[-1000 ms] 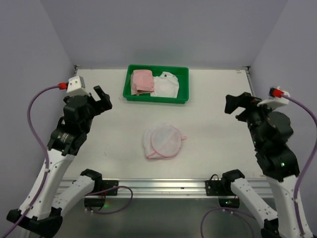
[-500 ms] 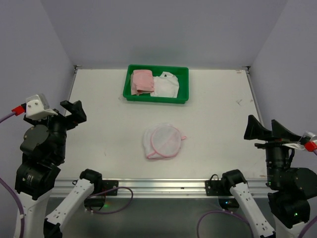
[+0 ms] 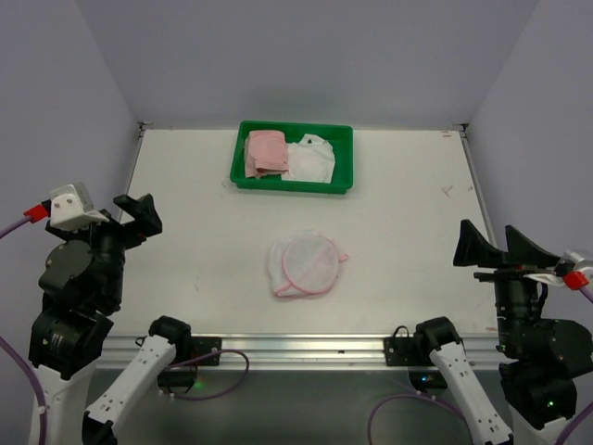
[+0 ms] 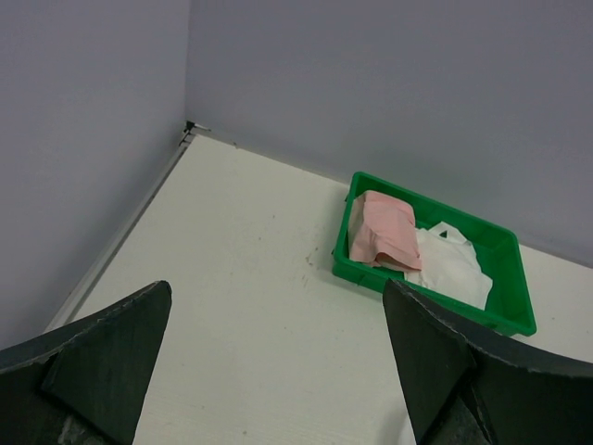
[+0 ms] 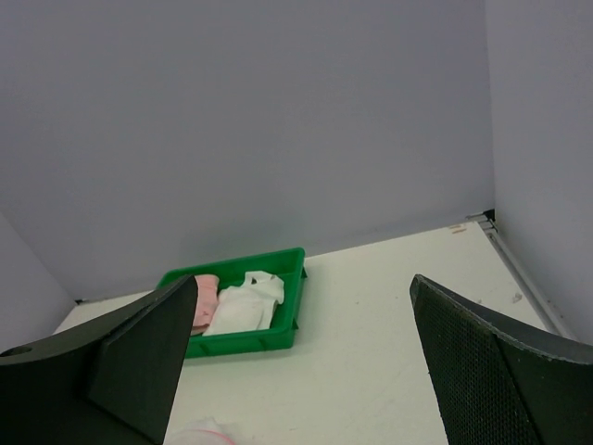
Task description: Unzip the laundry bag and remove the bra
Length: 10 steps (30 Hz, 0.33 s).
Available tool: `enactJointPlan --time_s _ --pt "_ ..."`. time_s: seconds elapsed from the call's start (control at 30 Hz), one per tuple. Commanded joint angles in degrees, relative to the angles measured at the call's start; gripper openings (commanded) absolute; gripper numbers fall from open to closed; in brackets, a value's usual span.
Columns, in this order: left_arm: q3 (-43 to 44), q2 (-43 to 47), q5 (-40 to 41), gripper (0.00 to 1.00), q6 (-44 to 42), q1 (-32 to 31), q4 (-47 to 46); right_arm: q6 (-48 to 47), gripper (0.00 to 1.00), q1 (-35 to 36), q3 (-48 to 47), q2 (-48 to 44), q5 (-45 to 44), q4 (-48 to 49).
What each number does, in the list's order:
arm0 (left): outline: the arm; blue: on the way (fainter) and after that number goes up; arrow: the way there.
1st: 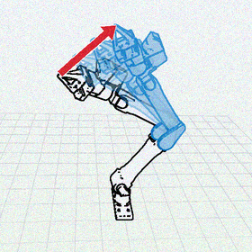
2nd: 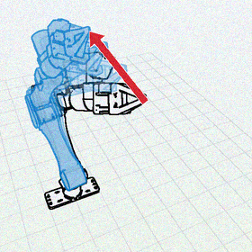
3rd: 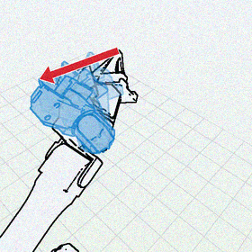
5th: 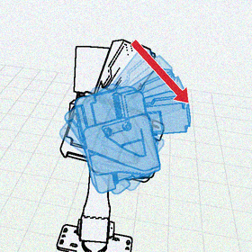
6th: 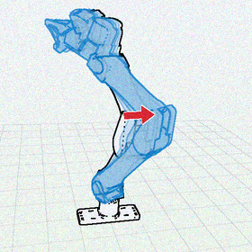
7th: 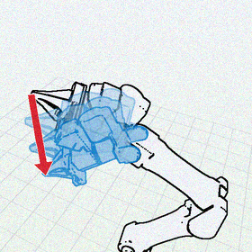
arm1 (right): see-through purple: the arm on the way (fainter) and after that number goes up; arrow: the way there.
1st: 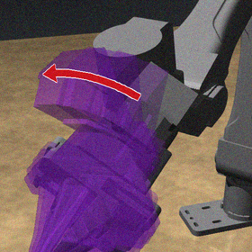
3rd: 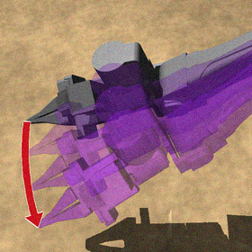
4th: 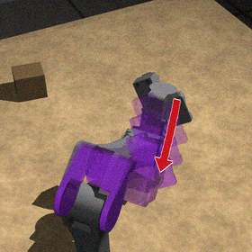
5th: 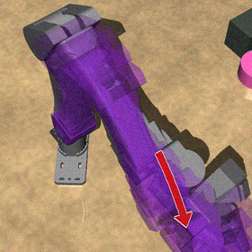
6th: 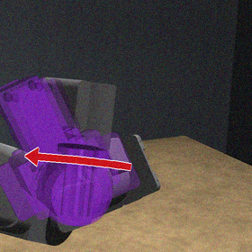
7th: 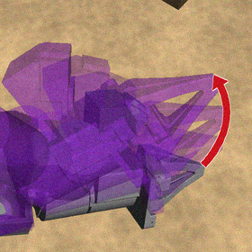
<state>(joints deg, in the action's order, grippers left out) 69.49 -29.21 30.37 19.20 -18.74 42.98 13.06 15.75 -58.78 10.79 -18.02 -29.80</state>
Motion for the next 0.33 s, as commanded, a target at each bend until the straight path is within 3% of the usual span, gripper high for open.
enactJointPlan --time_s 0.0,0.3 --pt "-0.6 -1.6 -1.5 1.00 0.7 0.4 -0.8 -1.1 0.99 0.1 0.2 -0.2 1.6 2.3" --pt "-2.6 -2.3 -2.9 1.00 1.5 0.4 -1.3 -1.1 0.99 0.1 0.0 0.4 2.0 2.1"
